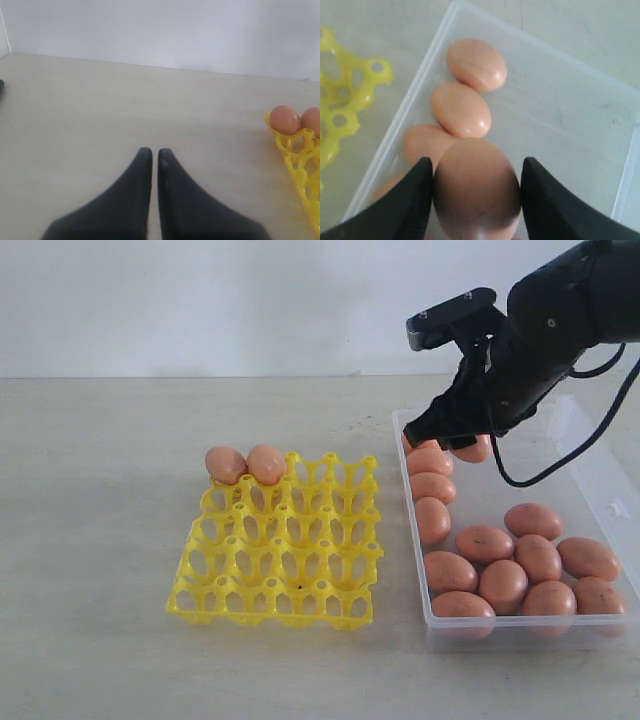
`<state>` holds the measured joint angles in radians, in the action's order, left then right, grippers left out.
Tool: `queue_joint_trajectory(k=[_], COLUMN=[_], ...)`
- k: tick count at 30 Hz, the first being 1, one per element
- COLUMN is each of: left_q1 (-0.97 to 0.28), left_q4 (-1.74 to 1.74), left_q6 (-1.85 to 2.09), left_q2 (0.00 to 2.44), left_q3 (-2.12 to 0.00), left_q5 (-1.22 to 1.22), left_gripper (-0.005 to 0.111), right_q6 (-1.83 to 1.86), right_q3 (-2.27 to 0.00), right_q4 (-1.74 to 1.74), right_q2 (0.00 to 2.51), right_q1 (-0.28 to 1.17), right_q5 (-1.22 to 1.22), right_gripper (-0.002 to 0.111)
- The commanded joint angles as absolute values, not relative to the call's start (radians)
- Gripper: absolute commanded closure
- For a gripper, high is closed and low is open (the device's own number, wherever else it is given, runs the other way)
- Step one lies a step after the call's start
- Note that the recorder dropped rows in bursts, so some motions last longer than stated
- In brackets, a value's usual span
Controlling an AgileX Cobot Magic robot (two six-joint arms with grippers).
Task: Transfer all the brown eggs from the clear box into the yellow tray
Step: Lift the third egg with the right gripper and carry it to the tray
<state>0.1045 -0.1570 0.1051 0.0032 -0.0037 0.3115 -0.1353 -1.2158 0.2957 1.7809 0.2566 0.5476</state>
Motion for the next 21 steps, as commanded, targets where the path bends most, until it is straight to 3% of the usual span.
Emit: queue_joint_trajectory(k=[1,12,21], left_q1=[0.107,0.107,0.107], left_q4=[-0.158,-0.158,-0.158], left_q6=[0.109,0.109,0.109], left_q2=[0.0,0.0,0.0], left_q3=[0.0,0.0,0.0], left_q5=[0.303,0.307,0.307], left_gripper=[0.103,0.103,0.103], right_q6=[-0.139,-0.103,-0.454], right_q3=[-1.218,-1.096,-0.786], right_q4=[0.266,0.085,0.245], right_q2=[1.752,1.705,1.756], right_q1=[0.249,0.26,0.291], right_q5=[0.441,-0.069,-0.975], right_gripper=[0.107,0.109,0.109])
